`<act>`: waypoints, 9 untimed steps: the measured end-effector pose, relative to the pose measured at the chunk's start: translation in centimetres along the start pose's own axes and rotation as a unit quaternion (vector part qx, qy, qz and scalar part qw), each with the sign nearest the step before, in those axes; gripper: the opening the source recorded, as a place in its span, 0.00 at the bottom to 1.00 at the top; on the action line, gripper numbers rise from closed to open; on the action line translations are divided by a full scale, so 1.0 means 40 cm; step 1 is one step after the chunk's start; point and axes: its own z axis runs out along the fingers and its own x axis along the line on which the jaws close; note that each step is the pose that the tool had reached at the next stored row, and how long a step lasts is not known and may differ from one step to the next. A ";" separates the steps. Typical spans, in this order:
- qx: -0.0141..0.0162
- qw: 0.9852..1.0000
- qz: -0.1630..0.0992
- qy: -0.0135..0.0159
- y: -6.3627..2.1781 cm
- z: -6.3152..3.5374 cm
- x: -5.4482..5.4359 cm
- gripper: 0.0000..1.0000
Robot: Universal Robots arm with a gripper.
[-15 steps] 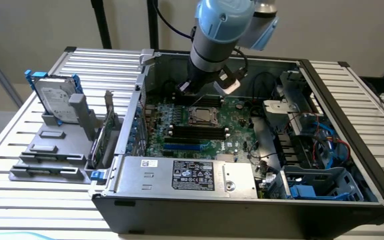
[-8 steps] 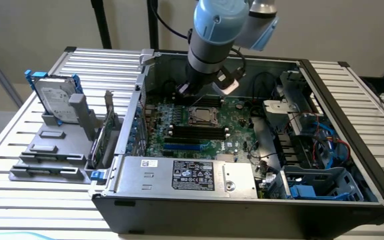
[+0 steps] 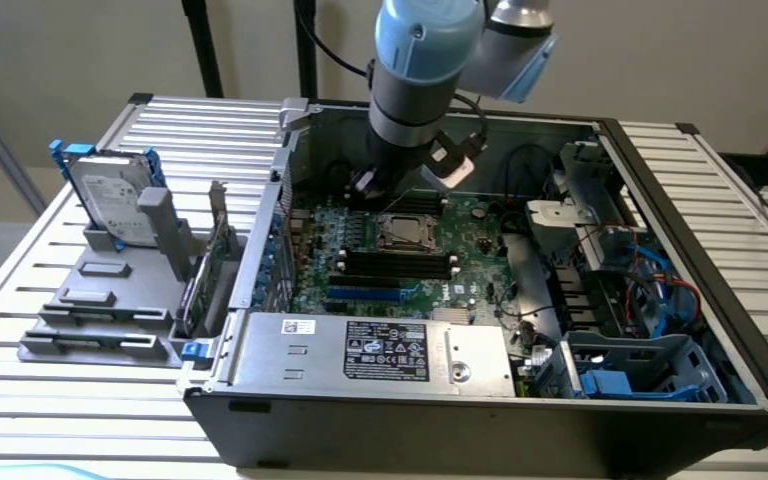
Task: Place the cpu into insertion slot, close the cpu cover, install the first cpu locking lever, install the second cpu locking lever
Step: 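Install the first cpu locking lever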
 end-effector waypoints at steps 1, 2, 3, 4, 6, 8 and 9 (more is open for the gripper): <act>-0.003 1.000 -0.002 -0.004 -0.001 0.001 -0.001 0.11; -0.005 1.000 -0.004 -0.008 -0.002 0.001 -0.002 0.11; -0.007 1.000 -0.007 -0.012 -0.002 0.002 -0.003 0.11; -0.009 1.000 -0.010 -0.015 -0.003 0.003 -0.004 0.11; -0.009 1.000 -0.014 -0.019 -0.005 0.005 -0.002 0.11; -0.009 1.000 -0.017 -0.021 -0.007 0.009 0.000 0.11; -0.008 1.000 -0.017 -0.021 -0.007 0.013 0.000 0.11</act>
